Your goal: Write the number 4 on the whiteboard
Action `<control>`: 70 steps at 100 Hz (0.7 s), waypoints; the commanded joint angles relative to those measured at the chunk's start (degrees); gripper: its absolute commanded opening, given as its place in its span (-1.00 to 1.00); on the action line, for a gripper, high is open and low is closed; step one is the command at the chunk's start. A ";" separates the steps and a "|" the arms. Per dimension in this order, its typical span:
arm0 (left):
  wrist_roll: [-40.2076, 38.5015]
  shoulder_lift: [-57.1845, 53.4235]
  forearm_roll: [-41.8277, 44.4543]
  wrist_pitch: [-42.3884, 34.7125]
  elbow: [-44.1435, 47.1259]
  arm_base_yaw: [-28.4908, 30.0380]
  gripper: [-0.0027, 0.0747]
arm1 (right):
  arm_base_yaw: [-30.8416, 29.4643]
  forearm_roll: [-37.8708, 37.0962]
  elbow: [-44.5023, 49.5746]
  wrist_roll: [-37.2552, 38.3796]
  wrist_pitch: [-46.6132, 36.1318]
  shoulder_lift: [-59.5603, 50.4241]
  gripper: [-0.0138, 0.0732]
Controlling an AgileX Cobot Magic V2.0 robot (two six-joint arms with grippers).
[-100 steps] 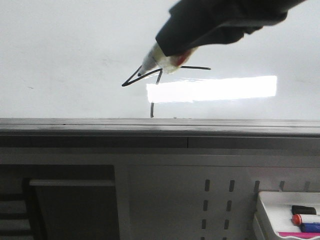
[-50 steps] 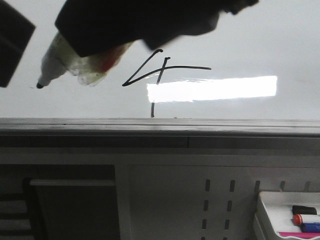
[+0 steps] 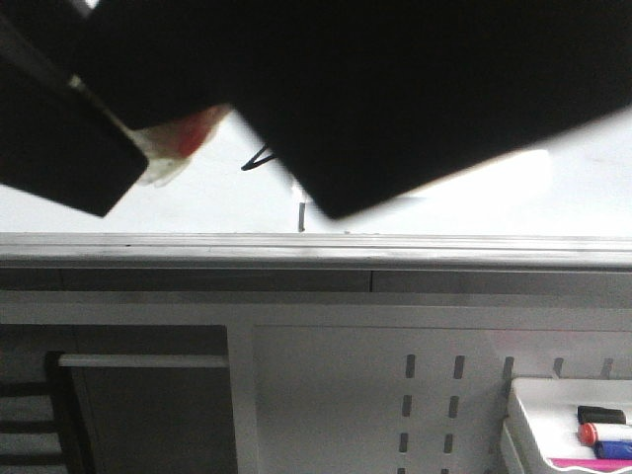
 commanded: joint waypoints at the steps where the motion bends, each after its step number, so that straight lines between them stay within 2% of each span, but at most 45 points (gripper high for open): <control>1: -0.20 -0.09 -0.98 -0.79 -2.00 -0.43 -0.51 | 0.13 -1.33 -1.68 -0.35 -4.45 -1.47 -0.85; 23: -0.20 -0.09 -0.98 -1.30 -2.00 -0.43 -0.99 | 0.13 -1.33 -1.68 -0.35 -4.45 -1.47 -0.85; 70: -0.20 -0.05 -0.98 -3.74 -2.00 -0.43 -0.98 | 0.13 -1.33 -1.68 -0.35 -3.68 -1.47 -0.85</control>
